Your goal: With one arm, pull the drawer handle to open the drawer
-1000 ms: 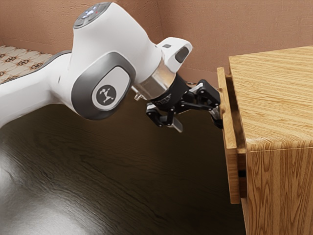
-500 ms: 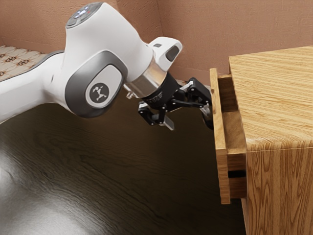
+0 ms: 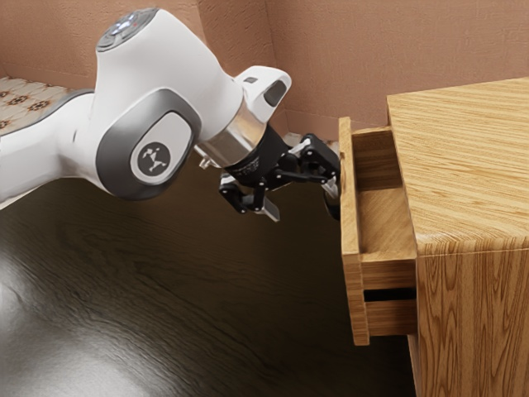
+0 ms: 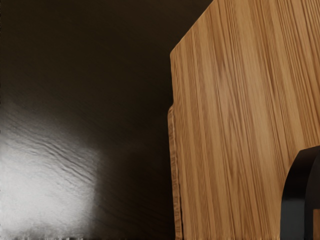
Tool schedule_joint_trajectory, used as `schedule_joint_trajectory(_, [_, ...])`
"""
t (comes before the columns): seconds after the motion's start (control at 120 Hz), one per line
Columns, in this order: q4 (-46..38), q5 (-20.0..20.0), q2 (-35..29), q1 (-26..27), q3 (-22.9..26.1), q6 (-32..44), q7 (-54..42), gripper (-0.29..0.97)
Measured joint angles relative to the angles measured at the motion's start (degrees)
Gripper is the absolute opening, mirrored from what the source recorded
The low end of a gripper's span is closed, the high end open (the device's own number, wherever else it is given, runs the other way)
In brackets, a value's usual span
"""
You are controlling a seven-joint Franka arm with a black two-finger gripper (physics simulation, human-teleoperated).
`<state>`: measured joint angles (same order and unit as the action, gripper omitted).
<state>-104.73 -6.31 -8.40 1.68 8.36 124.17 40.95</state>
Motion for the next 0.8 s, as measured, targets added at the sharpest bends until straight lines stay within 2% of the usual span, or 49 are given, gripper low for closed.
schedule_joint_trajectory(0.575, [-4.75,0.26,-4.50,0.15,-0.05,0.20,0.07,0.68])
schedule_joint_trajectory(0.8, [-5.00,1.76,-4.50,0.71,-2.78,0.24,0.16,0.68])
